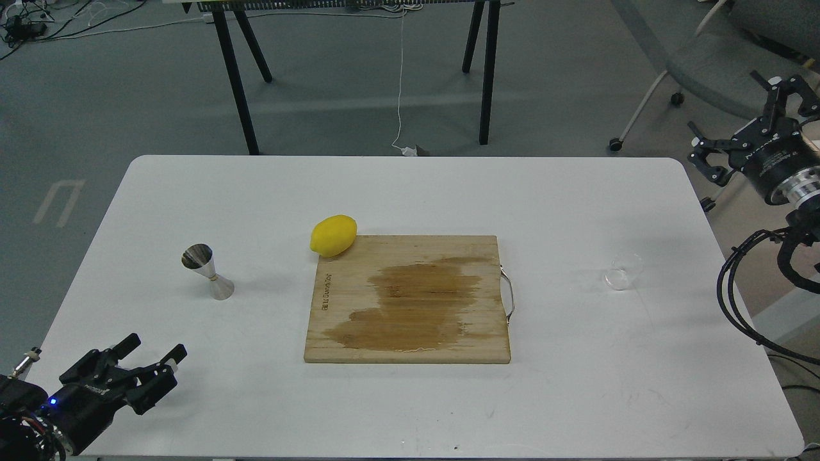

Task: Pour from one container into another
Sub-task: 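Reach the left gripper to the metal jigger and grasp it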

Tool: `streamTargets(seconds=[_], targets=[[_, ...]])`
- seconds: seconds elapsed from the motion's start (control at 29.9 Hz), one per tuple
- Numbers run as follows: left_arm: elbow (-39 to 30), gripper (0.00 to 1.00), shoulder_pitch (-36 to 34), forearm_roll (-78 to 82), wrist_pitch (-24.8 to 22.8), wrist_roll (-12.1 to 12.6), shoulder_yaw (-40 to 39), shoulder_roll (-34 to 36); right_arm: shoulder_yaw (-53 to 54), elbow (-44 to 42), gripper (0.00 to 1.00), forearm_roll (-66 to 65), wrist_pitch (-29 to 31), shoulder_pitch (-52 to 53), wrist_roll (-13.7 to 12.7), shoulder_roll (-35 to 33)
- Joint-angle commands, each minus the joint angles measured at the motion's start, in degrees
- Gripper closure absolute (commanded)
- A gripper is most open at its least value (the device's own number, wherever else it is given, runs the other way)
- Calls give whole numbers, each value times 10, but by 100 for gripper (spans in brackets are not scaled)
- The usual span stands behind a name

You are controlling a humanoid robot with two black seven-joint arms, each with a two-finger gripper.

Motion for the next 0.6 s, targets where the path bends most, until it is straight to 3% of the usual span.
streamTargets(seconds=[0.0, 0.23, 0.57], targets=[[60, 0, -35, 1, 0, 0, 2, -37, 0, -2, 1, 1, 0, 0, 0, -1], [149, 1, -99, -7, 0, 0, 46, -87, 9, -1, 1, 2, 0, 0, 0, 0], [167, 1, -138, -7, 0, 0, 59, -118, 15, -2, 1, 2, -1, -4, 0, -1]])
